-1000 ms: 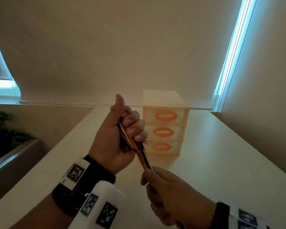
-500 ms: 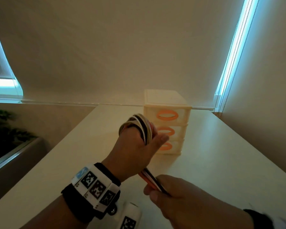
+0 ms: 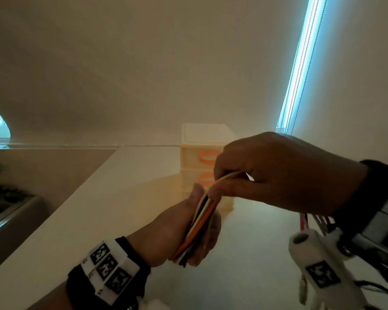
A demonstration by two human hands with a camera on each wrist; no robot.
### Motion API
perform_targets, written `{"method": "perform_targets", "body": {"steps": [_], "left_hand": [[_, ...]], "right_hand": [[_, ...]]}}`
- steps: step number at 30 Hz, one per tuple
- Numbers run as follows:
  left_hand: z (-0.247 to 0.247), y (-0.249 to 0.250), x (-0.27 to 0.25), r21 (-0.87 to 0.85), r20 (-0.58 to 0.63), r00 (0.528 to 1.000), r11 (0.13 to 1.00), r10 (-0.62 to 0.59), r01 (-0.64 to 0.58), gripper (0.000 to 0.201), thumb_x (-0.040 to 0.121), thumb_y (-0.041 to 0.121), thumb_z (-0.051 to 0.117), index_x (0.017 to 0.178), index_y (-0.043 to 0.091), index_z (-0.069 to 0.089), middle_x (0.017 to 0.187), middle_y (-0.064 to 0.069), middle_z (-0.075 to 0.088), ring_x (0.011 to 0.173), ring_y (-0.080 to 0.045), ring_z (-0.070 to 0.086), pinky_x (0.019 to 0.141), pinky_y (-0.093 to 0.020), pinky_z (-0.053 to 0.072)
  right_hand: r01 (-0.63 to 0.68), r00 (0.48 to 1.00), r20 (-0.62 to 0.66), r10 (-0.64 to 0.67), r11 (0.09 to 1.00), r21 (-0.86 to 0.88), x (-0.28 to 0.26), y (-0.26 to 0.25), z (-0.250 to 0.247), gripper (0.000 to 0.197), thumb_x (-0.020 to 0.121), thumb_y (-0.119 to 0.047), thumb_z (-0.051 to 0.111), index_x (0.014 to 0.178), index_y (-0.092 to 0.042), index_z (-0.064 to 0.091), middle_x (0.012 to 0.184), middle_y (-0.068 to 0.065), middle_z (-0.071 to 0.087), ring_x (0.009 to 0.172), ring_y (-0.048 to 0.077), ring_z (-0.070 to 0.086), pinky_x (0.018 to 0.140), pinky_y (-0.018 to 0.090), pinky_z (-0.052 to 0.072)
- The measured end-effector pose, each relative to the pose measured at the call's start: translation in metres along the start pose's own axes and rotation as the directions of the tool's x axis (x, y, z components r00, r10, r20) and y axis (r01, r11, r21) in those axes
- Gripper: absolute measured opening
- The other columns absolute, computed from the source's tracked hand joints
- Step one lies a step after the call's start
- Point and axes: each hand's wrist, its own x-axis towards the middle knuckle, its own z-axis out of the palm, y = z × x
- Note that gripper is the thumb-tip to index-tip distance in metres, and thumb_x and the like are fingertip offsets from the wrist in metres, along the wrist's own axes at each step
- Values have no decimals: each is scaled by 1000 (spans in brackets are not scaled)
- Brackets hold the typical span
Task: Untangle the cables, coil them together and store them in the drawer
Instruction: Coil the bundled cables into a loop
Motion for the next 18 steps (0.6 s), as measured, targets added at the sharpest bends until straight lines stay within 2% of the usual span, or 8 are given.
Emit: {"method": "perform_targets", "body": {"steps": [2,4,6,8,9,11,14,18], "left_hand": [[3,0,1,-186,79,995,981,68,-52,89,71,94,43,73,5,52,62,-12,43,46,-21,39,45,-38,28],[10,4,0,-350,151,981,934,125,-66,76,78,82,57,74,7,42,57,-12,30,42,-21,26,44,-36,26],[14,4,-2,-472,203,967,880,154,-41,57,87,49,72,74,7,38,53,-10,28,38,-20,26,42,-30,29],[17,5,-3,-540,240,955,842,172,-16,37,88,20,71,72,7,40,53,-6,36,36,-17,30,41,-26,31],[17,6,-3,-551,248,953,834,173,-8,32,87,13,67,71,7,41,53,-5,38,36,-17,31,41,-25,32],[15,8,-3,-546,232,961,838,153,-1,28,87,9,64,71,7,42,53,-5,39,37,-15,38,42,-23,36],[15,14,-5,-498,197,977,867,86,24,33,86,9,64,72,5,35,53,-7,36,39,-13,44,44,-21,41],[24,14,-5,-410,215,976,909,11,80,17,80,9,60,72,-5,55,53,-6,44,38,-13,46,43,-19,41]], "right_hand": [[-28,999,-42,32,995,98,7,10,11,36,92,-61,51,87,-29,67,74,-12,61,70,9,61,61,34,51],[-67,994,-71,87,967,247,10,15,25,34,92,-58,53,89,-29,70,76,-7,66,71,13,64,63,41,53],[-93,983,-110,144,922,377,14,16,41,31,91,-55,55,88,-30,71,76,-3,68,71,16,65,65,43,52],[-85,972,-157,174,885,458,18,16,51,28,90,-53,56,86,-31,72,73,0,66,68,19,62,64,39,51],[-73,968,-178,179,875,479,20,15,54,27,91,-52,56,85,-31,72,71,0,64,67,19,60,63,36,50],[-67,963,-198,184,872,486,24,15,57,24,91,-49,57,83,-32,72,70,1,65,66,19,60,62,35,49],[-75,964,-196,182,889,452,30,20,51,27,89,-53,60,80,-30,72,70,0,67,65,20,64,63,42,52],[-20,967,-235,103,943,332,44,22,37,47,91,-56,58,62,-19,63,53,1,56,48,20,55,49,37,47]]}}
